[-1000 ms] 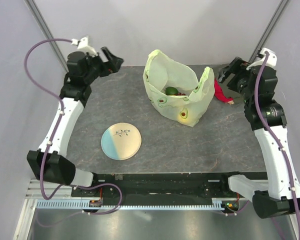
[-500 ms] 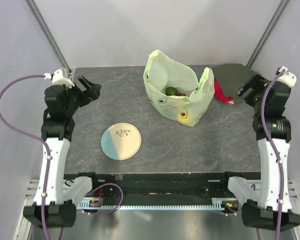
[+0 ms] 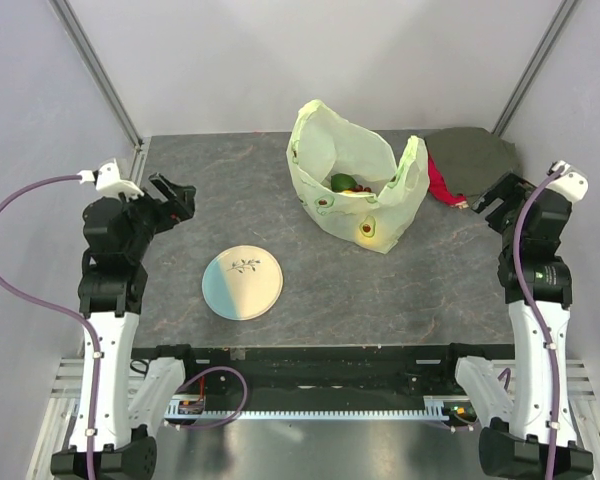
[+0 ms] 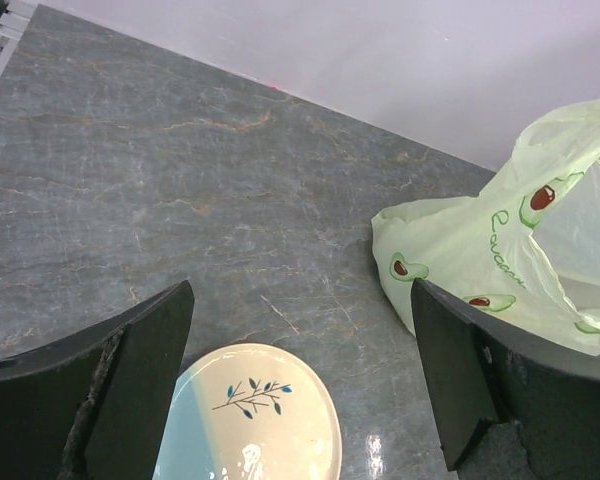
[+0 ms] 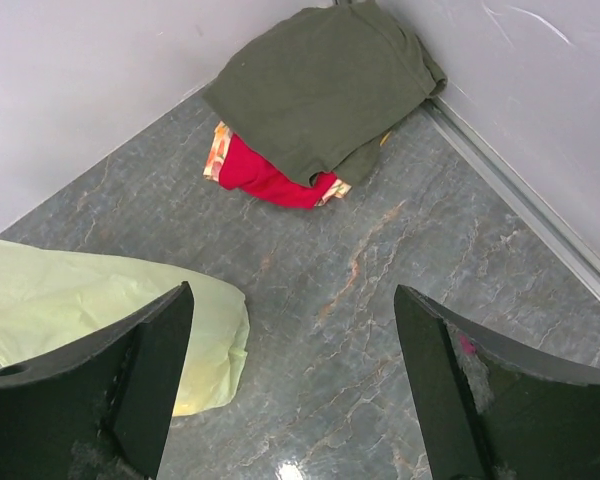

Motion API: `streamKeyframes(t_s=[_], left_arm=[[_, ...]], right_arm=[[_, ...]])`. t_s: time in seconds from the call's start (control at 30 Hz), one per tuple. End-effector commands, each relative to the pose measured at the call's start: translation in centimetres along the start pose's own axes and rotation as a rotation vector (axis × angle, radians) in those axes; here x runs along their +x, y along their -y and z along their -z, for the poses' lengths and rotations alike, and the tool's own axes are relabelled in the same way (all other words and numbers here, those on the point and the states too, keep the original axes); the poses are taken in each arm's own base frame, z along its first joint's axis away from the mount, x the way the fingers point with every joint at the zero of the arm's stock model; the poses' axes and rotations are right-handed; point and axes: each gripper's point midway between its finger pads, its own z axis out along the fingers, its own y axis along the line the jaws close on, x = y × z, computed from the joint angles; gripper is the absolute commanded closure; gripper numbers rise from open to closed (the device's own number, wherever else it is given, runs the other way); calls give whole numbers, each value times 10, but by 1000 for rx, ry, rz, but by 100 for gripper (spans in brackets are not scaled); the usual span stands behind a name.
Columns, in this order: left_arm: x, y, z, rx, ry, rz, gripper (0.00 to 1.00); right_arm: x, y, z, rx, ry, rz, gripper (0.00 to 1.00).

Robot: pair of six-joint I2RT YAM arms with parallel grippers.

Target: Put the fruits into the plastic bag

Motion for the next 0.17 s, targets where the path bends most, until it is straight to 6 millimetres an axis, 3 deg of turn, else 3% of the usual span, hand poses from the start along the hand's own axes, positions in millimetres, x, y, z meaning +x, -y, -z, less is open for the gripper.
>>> streamKeyframes(t_s=[0.0,0.13], left_arm=[[-1,-6,2,-17,14,-51,4],[-1,-5,3,-14,13,-54,4]], right_arm=[[-15,-5,2,-17,61,-26,11],[-13,-5,2,-21,58,-32,11]])
